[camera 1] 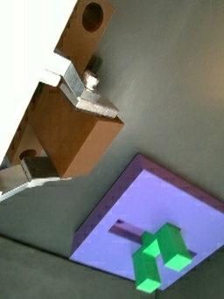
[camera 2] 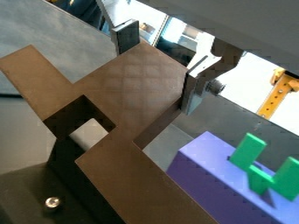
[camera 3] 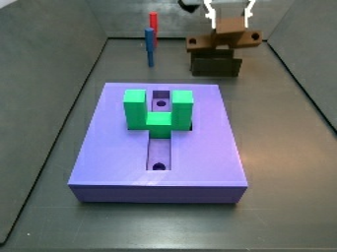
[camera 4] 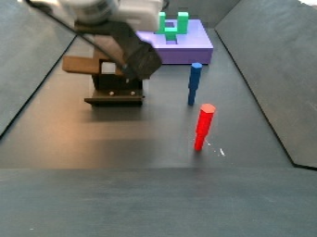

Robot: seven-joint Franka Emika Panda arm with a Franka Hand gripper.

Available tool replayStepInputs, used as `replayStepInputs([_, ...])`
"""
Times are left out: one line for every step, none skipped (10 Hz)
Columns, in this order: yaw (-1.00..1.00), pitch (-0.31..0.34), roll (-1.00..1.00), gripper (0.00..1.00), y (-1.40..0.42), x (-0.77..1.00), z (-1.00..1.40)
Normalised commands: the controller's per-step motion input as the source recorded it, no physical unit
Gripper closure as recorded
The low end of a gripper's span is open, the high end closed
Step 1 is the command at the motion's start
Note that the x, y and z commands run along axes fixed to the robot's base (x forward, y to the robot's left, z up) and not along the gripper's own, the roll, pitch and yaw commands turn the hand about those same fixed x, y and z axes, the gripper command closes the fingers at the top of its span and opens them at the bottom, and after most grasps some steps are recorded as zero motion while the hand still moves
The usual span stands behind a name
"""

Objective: Pick up the brown object. Move up. Place the brown object on the fixture. Regrasp the brown object. Move to above the board. Insert the brown object.
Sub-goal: Place the brown object on the fixture.

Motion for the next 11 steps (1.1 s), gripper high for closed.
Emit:
replayStepInputs([-0.10,0.000,-0.11,1.00,0.11,0.29,-0.39])
replayStepInputs([-0.08,0.000,0.00,1.00,0.15,0.18,-0.31])
replayStepInputs([-0.06,0.000,0.01,1.00,0.11,0.09,-0.23])
replayStepInputs([-0.04,0.000,0.00,1.00,0.11,0.00,-0.19])
replayStepInputs([0.00,0.000,-0.06,1.00,0.11,0.00,-0.19])
replayStepInputs([-0.04,0.000,-0.11,1.00,0.15,-0.01,-0.20])
replayStepInputs([-0.06,0.000,-0.07,1.00,0.16,-0.04,-0.24])
replayStepInputs([-0.06,0.000,-0.18,1.00,0.19,-0.05,-0.25])
replayStepInputs([-0.05,0.000,-0.17,1.00,0.11,-0.02,-0.21])
replayStepInputs([-0.05,0.000,0.00,1.00,0.00,0.00,-0.05])
replayStepInputs([0.00,0.000,0.00,1.00,0.00,0.00,0.00])
